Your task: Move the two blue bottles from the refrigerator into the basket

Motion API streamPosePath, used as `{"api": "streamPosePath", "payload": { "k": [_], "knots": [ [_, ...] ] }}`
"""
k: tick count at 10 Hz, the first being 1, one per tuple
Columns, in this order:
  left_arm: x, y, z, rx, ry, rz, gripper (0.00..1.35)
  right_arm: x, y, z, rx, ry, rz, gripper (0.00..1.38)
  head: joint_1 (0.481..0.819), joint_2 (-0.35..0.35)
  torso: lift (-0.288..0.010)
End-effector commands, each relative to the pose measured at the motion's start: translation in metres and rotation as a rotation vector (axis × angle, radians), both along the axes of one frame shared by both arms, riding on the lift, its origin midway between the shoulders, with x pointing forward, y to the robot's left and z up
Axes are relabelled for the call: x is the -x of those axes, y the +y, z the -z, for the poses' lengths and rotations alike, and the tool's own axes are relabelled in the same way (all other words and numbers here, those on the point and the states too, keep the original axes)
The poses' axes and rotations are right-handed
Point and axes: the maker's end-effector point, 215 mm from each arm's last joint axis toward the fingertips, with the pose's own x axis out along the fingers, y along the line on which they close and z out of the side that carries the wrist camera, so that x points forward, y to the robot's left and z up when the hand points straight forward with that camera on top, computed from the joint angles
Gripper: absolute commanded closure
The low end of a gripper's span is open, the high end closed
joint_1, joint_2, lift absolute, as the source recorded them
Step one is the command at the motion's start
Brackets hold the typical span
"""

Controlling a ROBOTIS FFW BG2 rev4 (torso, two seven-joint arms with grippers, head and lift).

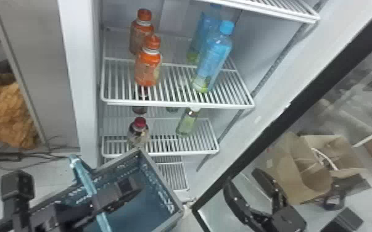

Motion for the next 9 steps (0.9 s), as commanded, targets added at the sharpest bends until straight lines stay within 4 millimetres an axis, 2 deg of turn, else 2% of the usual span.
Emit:
{"api": "streamPosePath", "payload": {
  "k": [1, 6, 9],
  "knots": [
    [0.000, 0.000, 0.000, -0.001, 0.000, 0.001, 1.20, -0.001, 0.000, -0.001, -0.001, -0.003, 0.001, 0.17, 0.695, -0.350, -0.010],
    [0.000, 0.000, -0.001, 0.003, 0.000, 0.000, 1.20, -0.003, -0.001, -0.001, -0.003, -0.006, 0.002, 0.18, 0.695, -0.350, -0.010],
    [0.000, 0.000, -0.001, 0.003, 0.000, 0.000, 1.20, -0.021, -0.004, -0.017, 0.014, -0.058, 0.003, 0.17, 0.695, -0.350, -0.010]
  ]
}}
